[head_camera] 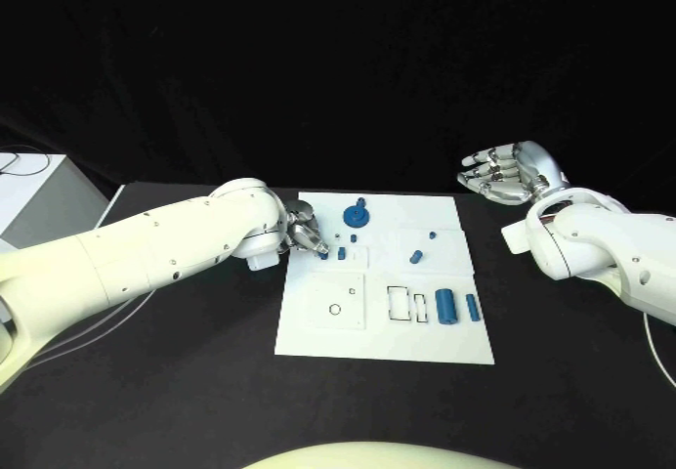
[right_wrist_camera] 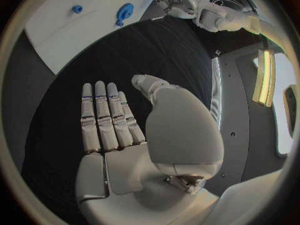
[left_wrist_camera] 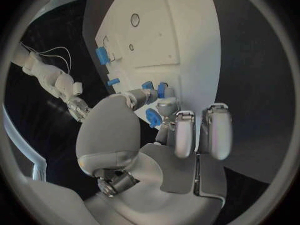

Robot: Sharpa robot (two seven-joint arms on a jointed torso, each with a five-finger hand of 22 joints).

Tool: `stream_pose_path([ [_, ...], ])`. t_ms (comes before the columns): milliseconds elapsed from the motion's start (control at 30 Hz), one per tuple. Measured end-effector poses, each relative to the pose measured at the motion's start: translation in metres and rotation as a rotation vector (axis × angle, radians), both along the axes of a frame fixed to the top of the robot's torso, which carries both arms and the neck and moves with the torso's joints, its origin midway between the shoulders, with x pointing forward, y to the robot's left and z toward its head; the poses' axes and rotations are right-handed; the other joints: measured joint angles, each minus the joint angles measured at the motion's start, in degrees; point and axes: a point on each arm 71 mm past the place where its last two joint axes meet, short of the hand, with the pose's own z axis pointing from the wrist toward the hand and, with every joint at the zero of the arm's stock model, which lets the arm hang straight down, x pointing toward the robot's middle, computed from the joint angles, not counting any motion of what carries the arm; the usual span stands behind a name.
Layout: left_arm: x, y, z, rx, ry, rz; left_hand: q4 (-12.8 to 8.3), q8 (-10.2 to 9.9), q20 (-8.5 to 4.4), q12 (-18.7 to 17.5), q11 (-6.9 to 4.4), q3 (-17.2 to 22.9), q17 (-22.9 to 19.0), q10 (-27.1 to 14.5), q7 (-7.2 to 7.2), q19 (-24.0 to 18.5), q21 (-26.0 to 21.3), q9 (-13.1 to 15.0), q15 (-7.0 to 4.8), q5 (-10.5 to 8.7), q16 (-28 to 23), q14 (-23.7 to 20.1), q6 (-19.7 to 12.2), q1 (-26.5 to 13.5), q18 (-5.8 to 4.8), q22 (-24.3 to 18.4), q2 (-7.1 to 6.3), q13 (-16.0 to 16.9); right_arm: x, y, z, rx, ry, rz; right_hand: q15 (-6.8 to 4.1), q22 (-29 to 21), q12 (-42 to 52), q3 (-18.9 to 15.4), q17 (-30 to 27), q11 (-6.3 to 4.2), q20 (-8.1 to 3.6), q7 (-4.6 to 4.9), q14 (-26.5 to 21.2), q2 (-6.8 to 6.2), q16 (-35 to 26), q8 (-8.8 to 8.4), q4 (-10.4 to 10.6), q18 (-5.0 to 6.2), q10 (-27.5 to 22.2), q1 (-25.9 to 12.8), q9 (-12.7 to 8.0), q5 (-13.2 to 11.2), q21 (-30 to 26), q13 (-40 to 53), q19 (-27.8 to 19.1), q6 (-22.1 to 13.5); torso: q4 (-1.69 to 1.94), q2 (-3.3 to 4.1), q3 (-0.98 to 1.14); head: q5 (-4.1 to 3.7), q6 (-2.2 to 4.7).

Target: Assemble the parts on the task board

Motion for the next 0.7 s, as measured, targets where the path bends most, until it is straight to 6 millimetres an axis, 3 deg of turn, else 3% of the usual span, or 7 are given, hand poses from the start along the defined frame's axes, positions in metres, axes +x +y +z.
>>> stream_pose_path([
  [700, 0.0012, 0.0021, 0.0003, 0.024, -0.013, -0.004, 0.0, 0.27, 0.0, 0.0, -0.22, 0.0, 0.0, 0.23, -0.03, 0.0, 0.18, 0.46, -0.22, 0.08, 0.0, 0.23, 0.03, -0.64, 0.0, -0.01, -0.18, 0.01, -0.0003, -0.0006, 0.0, 0.0, 0.0, 0.0, 0.0, 0.01, 0.0, 0.0, 0.01, 0.0, 0.0, -0.04, 0.0, 0.0, 0.0, 0.0, 0.0, 0.0, 0.0, 0.0, 0.0, 0.0, 0.0, 0.0, 0.0, 0.04, 0.03, 0.0, 0.04, -0.04, -0.24],
])
